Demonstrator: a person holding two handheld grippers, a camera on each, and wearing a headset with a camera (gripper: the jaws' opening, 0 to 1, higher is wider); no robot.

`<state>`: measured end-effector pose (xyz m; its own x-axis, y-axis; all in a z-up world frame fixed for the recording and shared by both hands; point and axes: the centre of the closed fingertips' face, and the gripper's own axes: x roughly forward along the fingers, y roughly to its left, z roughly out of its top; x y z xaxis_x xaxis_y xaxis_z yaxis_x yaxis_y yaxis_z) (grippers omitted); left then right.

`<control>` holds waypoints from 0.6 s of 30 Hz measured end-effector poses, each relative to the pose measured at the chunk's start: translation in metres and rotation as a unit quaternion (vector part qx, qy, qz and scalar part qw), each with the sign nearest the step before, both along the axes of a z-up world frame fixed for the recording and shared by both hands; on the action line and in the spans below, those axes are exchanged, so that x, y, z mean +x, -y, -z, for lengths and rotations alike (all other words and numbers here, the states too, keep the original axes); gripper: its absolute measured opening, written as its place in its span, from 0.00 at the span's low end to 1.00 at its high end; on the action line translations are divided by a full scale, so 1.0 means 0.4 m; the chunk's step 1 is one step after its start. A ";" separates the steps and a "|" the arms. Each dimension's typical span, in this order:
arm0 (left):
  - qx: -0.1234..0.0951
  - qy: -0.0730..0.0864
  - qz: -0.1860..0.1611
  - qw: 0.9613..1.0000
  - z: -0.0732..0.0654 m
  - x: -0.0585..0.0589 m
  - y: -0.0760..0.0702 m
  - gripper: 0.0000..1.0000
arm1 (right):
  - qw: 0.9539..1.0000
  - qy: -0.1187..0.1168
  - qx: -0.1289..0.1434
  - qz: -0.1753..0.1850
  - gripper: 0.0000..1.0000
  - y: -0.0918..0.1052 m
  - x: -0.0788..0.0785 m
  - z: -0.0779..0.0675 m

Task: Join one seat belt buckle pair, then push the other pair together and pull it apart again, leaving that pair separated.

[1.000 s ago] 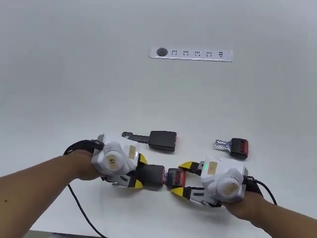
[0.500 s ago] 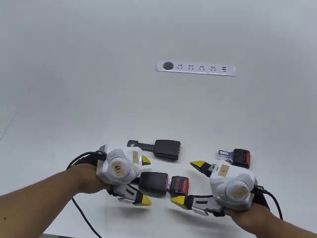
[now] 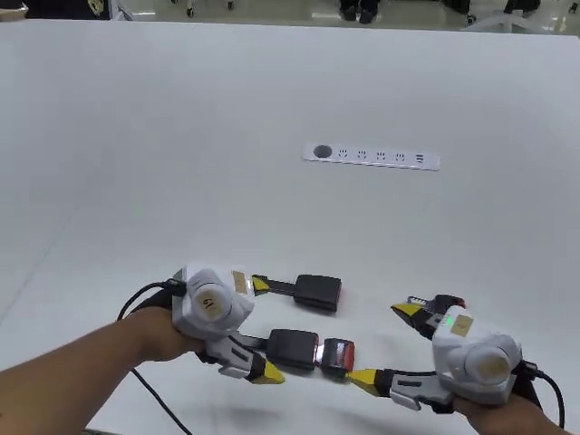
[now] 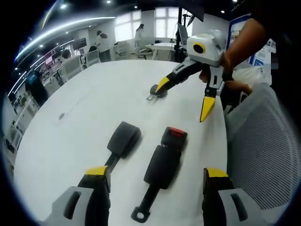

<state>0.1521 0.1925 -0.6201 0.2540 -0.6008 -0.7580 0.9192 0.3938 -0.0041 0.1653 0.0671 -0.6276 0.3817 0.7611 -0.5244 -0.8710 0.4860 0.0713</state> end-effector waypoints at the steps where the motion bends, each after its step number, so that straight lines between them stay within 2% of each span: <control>1: 0.000 0.003 -0.001 1.000 -0.004 0.002 -0.001 0.83 | 1.000 0.001 -0.003 0.003 0.77 0.016 0.006 0.000; 6: 0.005 0.014 -0.004 1.000 -0.018 0.028 -0.007 0.85 | 1.000 0.007 -0.010 0.013 0.77 0.074 0.037 -0.010; 8: 0.002 0.015 -0.004 1.000 -0.023 0.041 -0.005 0.85 | 1.000 0.011 -0.008 0.027 0.78 0.100 0.056 -0.025; 10: 0.000 0.016 0.002 1.000 -0.025 0.053 -0.001 0.84 | 0.999 0.016 -0.010 0.038 0.78 0.125 0.077 -0.032; 13: 0.009 0.020 0.013 1.000 -0.017 0.080 -0.007 0.84 | 0.999 0.018 -0.009 0.046 0.79 0.150 0.095 -0.056; 16: 0.013 0.024 0.025 0.999 -0.027 0.101 0.003 0.84 | 0.998 0.022 -0.018 0.052 0.78 0.184 0.118 -0.065; 18: 0.013 0.027 0.028 0.999 -0.037 0.121 0.007 0.83 | 0.998 0.016 -0.023 0.048 0.77 0.198 0.120 -0.064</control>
<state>0.2004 0.1899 -0.6054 0.2614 -0.5951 -0.7600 0.9385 0.3408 0.0559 0.2135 -0.0123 -0.6019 0.4698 0.6947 -0.5446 -0.8212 0.5703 0.0190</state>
